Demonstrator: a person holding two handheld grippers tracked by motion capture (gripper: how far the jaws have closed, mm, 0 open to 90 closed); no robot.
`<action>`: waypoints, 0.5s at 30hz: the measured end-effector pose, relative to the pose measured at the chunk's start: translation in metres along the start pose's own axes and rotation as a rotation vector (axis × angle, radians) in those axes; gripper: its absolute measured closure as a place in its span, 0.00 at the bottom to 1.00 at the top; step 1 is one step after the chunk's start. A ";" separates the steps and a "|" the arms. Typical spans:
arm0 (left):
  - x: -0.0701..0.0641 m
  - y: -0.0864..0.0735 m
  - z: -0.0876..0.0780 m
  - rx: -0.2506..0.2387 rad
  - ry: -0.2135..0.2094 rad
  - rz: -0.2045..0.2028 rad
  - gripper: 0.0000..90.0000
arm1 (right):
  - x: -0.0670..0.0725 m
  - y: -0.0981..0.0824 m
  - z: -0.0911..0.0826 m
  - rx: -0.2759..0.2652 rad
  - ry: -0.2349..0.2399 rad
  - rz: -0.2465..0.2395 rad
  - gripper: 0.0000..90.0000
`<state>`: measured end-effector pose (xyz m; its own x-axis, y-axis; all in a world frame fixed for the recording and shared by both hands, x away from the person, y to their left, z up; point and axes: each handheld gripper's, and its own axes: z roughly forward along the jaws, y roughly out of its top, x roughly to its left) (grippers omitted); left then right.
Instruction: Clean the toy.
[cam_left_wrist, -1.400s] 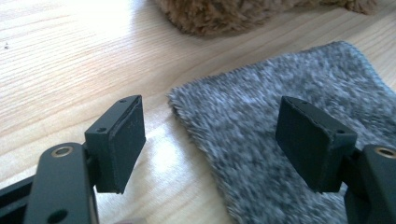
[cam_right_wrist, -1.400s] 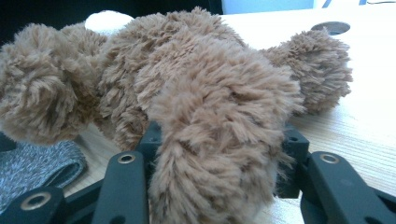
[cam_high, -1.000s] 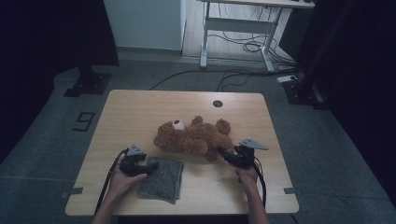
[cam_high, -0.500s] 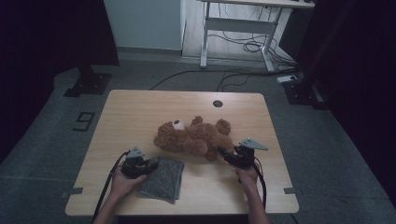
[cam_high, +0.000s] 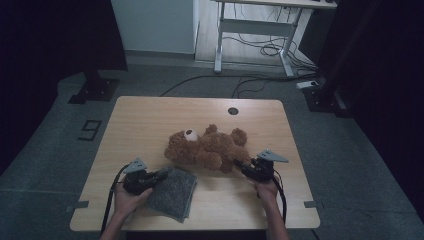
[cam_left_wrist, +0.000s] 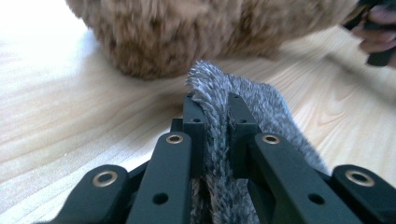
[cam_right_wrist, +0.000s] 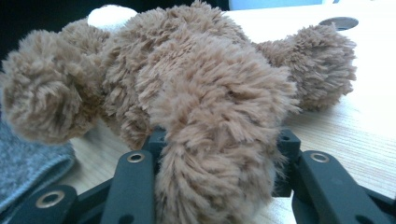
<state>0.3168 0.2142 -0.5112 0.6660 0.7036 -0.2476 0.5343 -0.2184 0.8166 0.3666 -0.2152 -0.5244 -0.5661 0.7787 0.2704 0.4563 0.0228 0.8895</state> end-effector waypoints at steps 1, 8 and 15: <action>-0.001 0.001 -0.003 -0.012 -0.004 -0.001 0.90 | 0.000 0.000 0.000 0.000 0.000 0.000 0.63; -0.015 0.015 -0.018 -0.090 -0.040 0.018 0.90 | 0.000 -0.002 -0.004 0.002 0.016 -0.017 0.64; -0.029 0.041 -0.019 -0.176 -0.034 0.054 0.90 | 0.000 -0.004 -0.007 0.003 0.032 -0.023 0.64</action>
<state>0.3100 0.1975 -0.4607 0.7099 0.6704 -0.2158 0.4000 -0.1317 0.9070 0.3596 -0.2197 -0.5249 -0.5984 0.7574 0.2614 0.4448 0.0426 0.8946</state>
